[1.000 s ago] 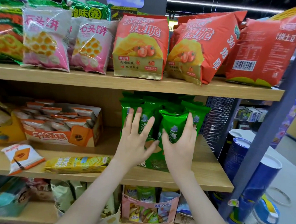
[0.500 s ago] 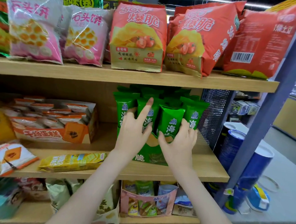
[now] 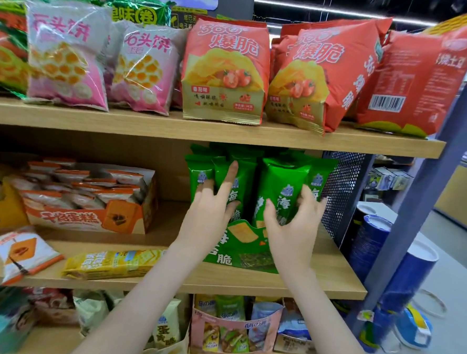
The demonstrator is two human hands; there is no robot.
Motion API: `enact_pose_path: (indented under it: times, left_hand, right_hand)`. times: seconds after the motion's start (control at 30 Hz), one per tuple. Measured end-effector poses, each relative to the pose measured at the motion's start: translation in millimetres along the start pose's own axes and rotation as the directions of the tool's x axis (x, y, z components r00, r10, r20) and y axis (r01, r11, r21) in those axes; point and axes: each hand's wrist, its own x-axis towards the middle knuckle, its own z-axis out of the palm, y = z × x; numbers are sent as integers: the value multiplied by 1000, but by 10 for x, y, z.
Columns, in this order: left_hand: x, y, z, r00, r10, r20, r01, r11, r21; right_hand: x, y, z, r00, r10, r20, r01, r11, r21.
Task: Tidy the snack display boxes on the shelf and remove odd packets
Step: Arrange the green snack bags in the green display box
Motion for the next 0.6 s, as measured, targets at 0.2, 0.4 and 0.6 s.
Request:
enact_pose_path:
  times: [0.2, 0.4, 0.6]
  left_hand:
    - [-2, -13, -12, 1000, 8, -7, -8, 1000, 16]
    - [-42, 117, 54, 987, 6, -158, 7, 996, 83]
    - [-10, 505, -6, 962, 93, -258, -89, 996, 26]
  right_hand:
    - [92, 28, -93, 1000, -27, 9, 25, 992, 120]
    - [-79, 185, -8, 988, -104, 114, 110, 993, -43]
    - [-92, 329, -93, 981, -196, 10, 196, 979, -60]
